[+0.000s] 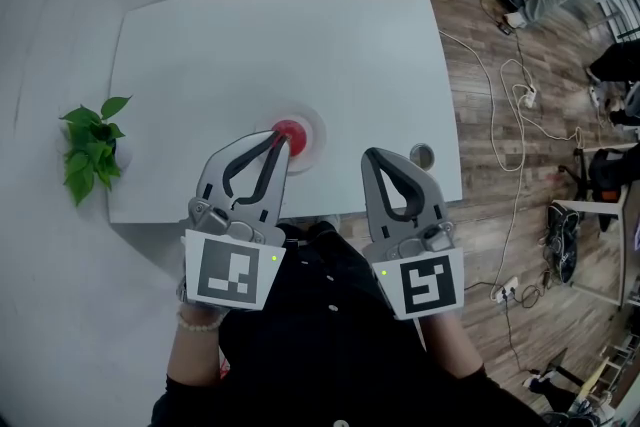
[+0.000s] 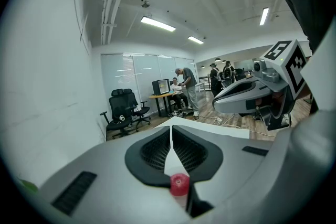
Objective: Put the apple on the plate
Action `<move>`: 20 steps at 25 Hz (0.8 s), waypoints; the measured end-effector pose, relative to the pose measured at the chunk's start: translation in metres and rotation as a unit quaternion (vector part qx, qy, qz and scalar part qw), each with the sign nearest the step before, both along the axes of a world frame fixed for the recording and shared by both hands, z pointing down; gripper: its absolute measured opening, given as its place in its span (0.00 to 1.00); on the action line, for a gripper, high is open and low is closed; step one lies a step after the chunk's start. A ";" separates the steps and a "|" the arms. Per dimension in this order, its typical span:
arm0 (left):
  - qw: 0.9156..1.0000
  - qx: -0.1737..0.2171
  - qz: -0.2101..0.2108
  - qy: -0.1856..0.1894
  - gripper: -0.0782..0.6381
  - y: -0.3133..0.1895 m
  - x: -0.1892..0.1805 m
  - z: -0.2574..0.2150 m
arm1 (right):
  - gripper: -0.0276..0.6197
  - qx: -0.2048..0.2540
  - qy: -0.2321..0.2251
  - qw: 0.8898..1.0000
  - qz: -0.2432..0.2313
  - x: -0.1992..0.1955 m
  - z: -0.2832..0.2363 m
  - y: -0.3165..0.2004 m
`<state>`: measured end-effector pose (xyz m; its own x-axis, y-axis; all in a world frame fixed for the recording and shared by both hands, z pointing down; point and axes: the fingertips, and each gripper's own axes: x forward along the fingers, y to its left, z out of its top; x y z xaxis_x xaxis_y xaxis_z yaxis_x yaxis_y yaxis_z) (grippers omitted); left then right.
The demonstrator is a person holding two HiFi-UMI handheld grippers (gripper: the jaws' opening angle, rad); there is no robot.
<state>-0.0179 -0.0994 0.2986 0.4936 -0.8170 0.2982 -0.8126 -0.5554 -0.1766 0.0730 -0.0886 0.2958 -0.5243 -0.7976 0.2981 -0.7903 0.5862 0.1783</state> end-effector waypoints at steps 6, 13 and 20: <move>1.000 0.000 0.001 0.001 0.15 -0.001 0.001 0.000 | 0.11 -0.001 0.002 1.000 -0.001 0.000 0.000 0.001; 1.000 -0.001 0.003 0.002 0.15 -0.001 0.001 0.002 | 0.11 -0.002 0.006 1.000 -0.003 -0.001 0.003 0.001; 1.000 -0.001 0.005 0.001 0.15 0.000 0.001 0.004 | 0.11 0.000 0.004 1.000 -0.002 -0.002 0.004 0.002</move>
